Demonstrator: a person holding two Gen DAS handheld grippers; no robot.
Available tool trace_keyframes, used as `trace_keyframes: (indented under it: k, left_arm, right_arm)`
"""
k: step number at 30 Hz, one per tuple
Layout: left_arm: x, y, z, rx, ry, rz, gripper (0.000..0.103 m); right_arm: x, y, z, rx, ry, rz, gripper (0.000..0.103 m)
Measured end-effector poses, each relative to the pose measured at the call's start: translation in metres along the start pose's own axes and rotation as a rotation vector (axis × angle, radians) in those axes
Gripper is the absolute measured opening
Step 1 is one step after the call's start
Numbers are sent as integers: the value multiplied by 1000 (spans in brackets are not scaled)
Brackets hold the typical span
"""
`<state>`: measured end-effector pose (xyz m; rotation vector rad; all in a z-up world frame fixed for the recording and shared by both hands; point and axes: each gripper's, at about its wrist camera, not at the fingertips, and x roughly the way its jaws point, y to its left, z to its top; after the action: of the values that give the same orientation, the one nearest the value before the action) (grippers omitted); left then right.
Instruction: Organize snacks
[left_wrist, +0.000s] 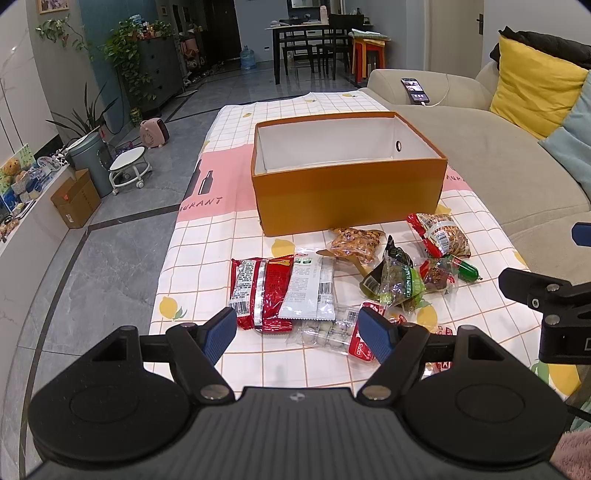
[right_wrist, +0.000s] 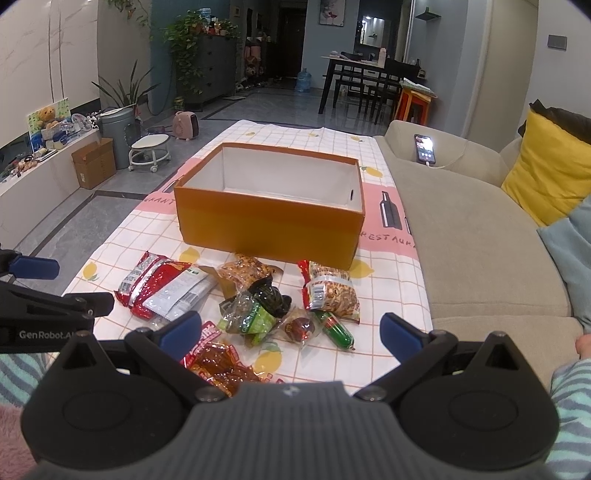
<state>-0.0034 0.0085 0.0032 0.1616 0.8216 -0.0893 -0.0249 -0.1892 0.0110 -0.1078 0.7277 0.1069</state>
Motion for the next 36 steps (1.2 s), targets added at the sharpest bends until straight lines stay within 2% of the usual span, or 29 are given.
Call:
trace_keyframes:
  k: [20,24,29,33,36]
  left_arm:
    - [-1,2,0,-6,4,-14,86]
    - [0,1,2,-7,3,-28,77]
    - [4,-1,10,-20,-1,-67,75]
    - [9,-2,17,-30,-23,-110,55]
    - [20,-1,24,-51,-10,-143,52]
  right_arm:
    - [0,0,0,1,-1,1,99]
    - [-1,-1,-1,2,-29,-2,99]
    - [-1,-3,-1,-9,-119,6,99]
    - [11,-3,4,-27,-126,14,99]
    - [22,-4,8,-25,-125,12,99]
